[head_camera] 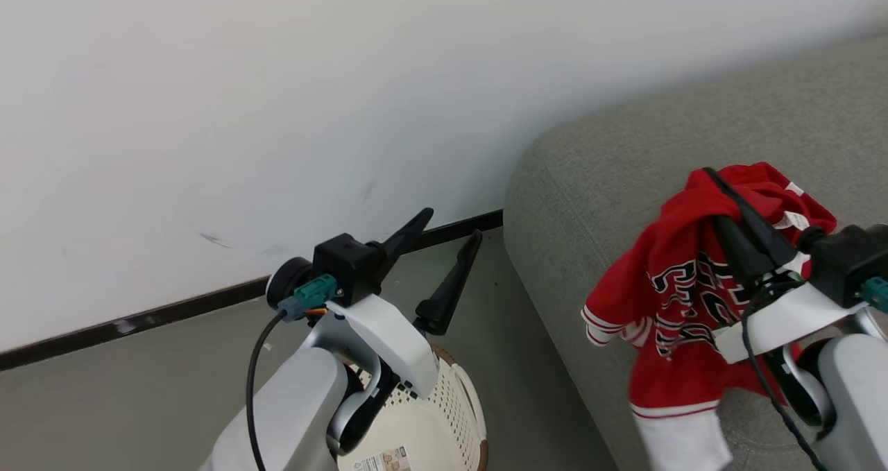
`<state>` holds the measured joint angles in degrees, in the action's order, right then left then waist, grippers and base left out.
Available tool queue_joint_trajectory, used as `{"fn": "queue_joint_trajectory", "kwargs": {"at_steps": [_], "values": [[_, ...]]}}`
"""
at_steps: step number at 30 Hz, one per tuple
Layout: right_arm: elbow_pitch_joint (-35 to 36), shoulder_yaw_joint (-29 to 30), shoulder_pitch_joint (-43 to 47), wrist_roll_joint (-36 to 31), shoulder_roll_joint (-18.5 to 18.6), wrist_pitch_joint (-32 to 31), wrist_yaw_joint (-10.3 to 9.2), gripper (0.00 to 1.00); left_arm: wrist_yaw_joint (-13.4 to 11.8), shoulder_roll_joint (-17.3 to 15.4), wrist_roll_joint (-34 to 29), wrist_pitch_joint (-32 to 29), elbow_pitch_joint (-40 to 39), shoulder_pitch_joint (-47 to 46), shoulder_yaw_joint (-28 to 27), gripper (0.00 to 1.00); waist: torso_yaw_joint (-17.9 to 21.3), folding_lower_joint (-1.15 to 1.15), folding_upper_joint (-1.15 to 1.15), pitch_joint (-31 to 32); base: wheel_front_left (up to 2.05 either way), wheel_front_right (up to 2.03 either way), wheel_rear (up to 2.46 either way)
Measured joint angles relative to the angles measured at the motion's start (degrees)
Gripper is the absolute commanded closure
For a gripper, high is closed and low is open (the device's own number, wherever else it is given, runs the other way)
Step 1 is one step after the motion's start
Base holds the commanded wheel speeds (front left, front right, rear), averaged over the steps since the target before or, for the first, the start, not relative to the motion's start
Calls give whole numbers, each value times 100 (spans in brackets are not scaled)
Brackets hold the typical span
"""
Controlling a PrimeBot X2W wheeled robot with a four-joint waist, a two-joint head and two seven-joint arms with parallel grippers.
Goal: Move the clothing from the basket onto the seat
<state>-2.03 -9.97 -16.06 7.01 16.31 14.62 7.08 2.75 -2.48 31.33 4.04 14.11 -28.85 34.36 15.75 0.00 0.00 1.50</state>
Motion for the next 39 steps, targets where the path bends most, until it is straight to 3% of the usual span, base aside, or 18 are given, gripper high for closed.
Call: {"fn": "queue_joint_trajectory", "kwargs": {"at_steps": [13,20,32,39], "values": [[506,1211,636,-191,323,-1,0,100,99,21,59,341,63,178,438,0,494,0,0,-5,0,0,0],[777,1448,870,-223,411,-100,0,100,101,20,135,500,79,359,638,0,799,0,0,-20,0,0,0],[828,1050,934,105,516,-285,0,100,11,19,131,693,79,377,749,0,1183,0,0,-199,0,0,0],[536,605,-272,382,859,-522,0,100,-168,16,7,735,56,377,705,0,1275,0,0,-388,0,0,0]]}}
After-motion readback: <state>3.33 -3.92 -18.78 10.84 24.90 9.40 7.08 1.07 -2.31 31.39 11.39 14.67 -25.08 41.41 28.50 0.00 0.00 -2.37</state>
